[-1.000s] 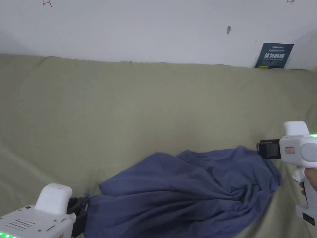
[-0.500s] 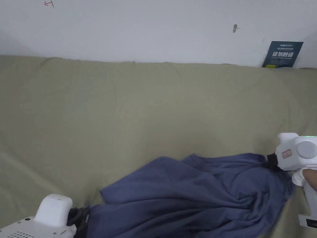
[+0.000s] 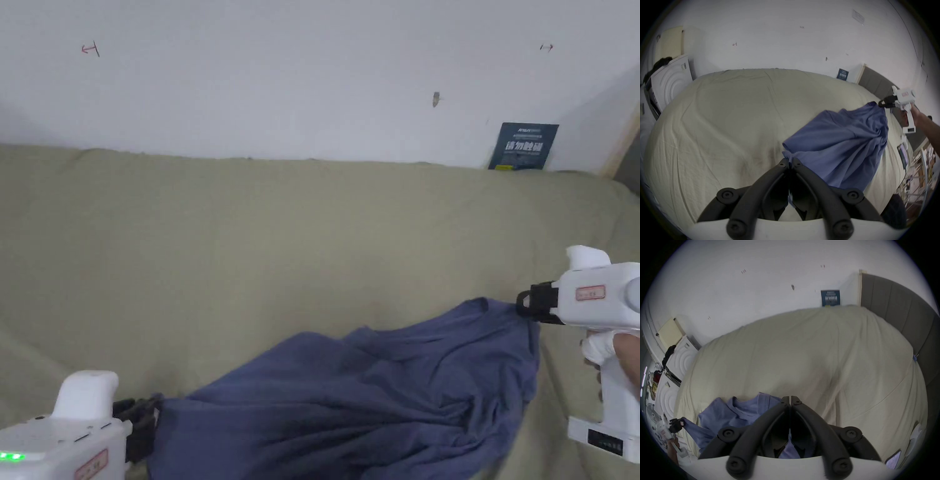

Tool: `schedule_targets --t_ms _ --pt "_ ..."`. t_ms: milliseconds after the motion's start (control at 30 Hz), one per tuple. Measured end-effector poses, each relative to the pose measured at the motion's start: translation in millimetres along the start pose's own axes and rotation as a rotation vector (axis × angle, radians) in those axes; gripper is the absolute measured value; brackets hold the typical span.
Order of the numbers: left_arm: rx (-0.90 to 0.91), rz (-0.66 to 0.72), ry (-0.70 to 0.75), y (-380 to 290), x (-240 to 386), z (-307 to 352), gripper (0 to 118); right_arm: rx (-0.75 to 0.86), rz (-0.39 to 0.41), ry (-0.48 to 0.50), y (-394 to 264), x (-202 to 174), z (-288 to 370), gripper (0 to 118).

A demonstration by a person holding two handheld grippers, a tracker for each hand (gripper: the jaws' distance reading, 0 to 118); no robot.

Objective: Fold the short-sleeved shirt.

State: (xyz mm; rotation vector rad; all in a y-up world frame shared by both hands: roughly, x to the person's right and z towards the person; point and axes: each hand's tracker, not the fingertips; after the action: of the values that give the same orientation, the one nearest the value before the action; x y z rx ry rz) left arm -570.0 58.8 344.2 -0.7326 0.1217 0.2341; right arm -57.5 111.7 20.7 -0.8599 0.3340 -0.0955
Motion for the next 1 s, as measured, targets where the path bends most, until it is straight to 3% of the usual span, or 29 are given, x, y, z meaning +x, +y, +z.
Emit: schedule_targets --t_ms 200,533,1000 --pt "0.128 0.064 -0.004 35 -10 29 0 0.118 0.020 0.018 21 -8 51 1" --pt "0.376 0.107 0.046 146 -12 109 0 0.380 0.070 0.059 82 -54 161 0" --pt "0.658 0.082 0.124 328 -12 206 0 0.725 -0.006 0.090 208 -98 282 0"
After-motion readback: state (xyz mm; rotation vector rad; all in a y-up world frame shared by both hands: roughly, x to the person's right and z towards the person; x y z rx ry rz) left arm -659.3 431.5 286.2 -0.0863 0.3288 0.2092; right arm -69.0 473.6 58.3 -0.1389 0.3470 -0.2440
